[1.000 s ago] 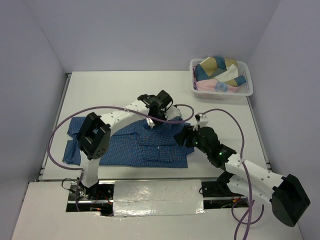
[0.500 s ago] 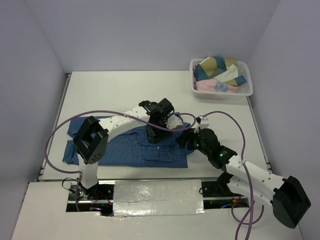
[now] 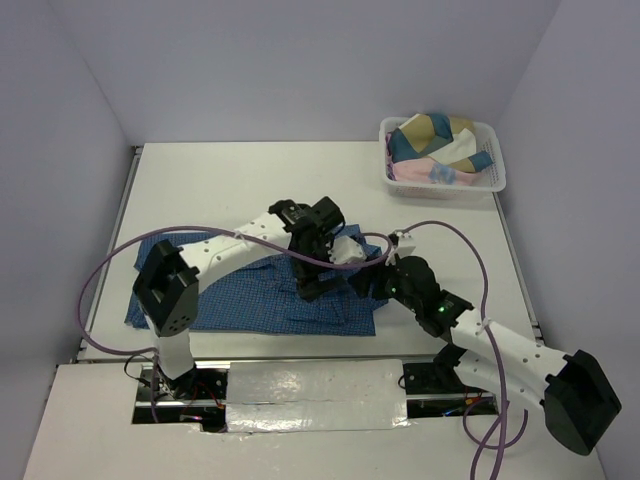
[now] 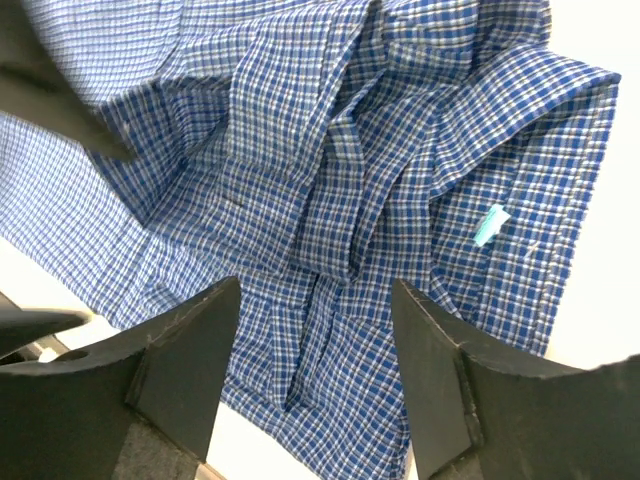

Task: Fold and stack the long sleeve shirts
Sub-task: Fold the shirt

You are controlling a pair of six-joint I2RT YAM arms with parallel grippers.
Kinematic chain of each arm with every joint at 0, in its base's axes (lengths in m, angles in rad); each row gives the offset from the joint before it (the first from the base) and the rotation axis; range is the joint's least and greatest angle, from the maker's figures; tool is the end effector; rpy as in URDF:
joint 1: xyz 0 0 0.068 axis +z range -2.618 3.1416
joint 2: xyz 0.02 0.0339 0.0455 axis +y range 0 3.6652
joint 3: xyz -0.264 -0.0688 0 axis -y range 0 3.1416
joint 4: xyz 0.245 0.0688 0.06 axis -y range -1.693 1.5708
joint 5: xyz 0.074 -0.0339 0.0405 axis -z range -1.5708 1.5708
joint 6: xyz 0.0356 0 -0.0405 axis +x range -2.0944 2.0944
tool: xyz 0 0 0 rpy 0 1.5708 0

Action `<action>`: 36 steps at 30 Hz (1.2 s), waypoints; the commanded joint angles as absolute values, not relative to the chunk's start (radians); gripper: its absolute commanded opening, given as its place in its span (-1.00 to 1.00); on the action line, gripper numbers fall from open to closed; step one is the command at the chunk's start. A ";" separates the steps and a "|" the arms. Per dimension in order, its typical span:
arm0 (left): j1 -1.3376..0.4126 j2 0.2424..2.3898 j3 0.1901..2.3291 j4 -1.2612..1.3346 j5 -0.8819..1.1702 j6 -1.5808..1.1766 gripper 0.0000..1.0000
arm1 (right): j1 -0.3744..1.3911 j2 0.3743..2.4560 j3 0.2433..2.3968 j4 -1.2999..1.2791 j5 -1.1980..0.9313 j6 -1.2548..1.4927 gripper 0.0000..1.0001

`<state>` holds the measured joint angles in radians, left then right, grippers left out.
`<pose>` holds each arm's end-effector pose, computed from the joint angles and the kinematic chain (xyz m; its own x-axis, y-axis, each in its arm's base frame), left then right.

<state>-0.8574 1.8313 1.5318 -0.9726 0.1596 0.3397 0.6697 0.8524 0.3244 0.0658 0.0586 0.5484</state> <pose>0.2391 -0.2849 0.2493 -0.3307 0.8849 -0.3281 0.9411 0.3350 -0.0452 0.1472 0.1139 0.1918 -0.6000 0.1888 -0.7774 -0.3115 0.8400 0.4443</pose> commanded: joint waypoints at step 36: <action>-0.811 1.905 1.367 -0.655 0.299 0.436 -0.52 | 0.647 0.962 0.385 0.146 0.060 0.558 -0.28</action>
